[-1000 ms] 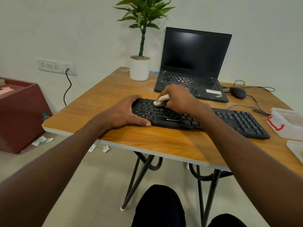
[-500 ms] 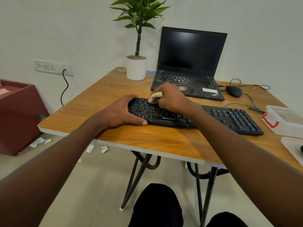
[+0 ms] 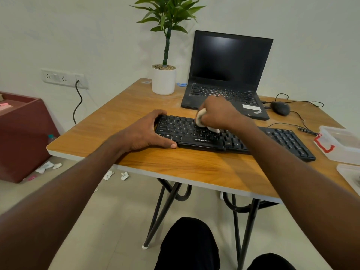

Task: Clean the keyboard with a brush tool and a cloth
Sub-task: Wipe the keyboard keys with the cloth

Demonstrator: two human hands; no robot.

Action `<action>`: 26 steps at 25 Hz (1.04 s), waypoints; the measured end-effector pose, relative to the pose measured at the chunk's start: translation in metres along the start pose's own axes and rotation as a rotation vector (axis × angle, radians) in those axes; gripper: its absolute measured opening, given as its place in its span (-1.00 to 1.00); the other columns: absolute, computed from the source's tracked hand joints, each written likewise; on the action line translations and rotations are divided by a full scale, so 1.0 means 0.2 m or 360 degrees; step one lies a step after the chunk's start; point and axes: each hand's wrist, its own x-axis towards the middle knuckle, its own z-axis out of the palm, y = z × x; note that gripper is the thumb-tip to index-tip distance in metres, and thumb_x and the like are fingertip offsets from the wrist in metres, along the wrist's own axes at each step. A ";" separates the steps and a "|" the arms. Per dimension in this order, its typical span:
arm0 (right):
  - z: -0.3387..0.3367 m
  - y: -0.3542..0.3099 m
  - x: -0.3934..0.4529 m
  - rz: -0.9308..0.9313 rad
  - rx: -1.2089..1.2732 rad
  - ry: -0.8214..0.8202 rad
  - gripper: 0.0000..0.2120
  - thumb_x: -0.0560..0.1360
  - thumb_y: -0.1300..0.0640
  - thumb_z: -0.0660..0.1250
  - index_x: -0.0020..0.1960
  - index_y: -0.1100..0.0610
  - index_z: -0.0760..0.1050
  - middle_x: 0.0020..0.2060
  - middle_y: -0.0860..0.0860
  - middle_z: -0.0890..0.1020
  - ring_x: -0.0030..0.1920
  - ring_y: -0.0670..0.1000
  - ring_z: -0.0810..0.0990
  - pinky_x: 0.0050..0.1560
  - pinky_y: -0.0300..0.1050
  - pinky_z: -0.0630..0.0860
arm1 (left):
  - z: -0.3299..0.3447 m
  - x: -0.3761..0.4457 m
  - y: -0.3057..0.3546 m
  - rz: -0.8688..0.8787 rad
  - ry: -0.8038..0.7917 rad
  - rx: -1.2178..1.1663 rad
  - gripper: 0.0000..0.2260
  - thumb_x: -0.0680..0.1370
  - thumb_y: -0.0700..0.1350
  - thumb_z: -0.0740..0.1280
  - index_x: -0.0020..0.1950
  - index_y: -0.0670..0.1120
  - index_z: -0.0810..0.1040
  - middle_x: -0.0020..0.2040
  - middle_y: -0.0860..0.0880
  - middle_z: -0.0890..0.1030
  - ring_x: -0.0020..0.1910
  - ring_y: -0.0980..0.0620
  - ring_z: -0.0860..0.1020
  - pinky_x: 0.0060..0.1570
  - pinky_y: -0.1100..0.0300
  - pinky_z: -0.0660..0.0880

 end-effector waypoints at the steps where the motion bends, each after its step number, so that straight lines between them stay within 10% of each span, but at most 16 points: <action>1: 0.01 0.00 0.00 -0.0010 0.0215 -0.0022 -0.75 0.48 0.26 0.40 0.11 0.09 0.72 -0.04 0.08 0.73 -0.05 0.06 0.68 -0.11 -0.04 0.59 | 0.00 0.00 0.00 -0.0004 0.0002 -0.0009 0.08 0.25 0.18 0.71 0.64 0.13 0.21 0.46 0.07 0.41 0.41 0.06 0.43 0.24 0.27 0.40; 8: -0.04 0.09 -0.02 0.0185 -0.0559 0.0141 -0.76 0.56 0.08 0.45 0.17 0.14 0.54 -0.05 0.07 0.56 -0.08 0.09 0.54 0.02 0.09 0.58 | 0.00 0.01 -0.01 -0.0009 0.0004 0.0006 0.10 0.22 0.24 0.72 0.63 0.13 0.23 0.40 0.11 0.41 0.36 0.10 0.44 0.21 0.30 0.39; 14: 0.06 -0.08 0.04 -0.0050 0.0332 0.0140 -0.80 0.44 0.21 0.49 0.06 0.10 0.72 -0.10 0.00 0.72 -0.08 -0.03 0.68 -0.18 -0.16 0.57 | 0.00 0.01 -0.01 0.0001 0.0003 -0.0031 0.16 0.14 0.30 0.73 0.62 0.11 0.24 0.38 0.13 0.44 0.33 0.15 0.47 0.27 0.26 0.42; 26: 0.03 0.15 0.02 0.0140 -0.0089 0.0200 -0.75 0.52 0.10 0.48 0.18 0.11 0.66 -0.05 0.04 0.67 -0.07 0.03 0.63 -0.17 -0.09 0.56 | 0.01 0.03 -0.02 -0.0004 -0.0001 -0.0056 0.17 0.06 0.37 0.68 0.57 0.14 0.27 0.40 0.11 0.44 0.35 0.12 0.47 0.32 0.16 0.46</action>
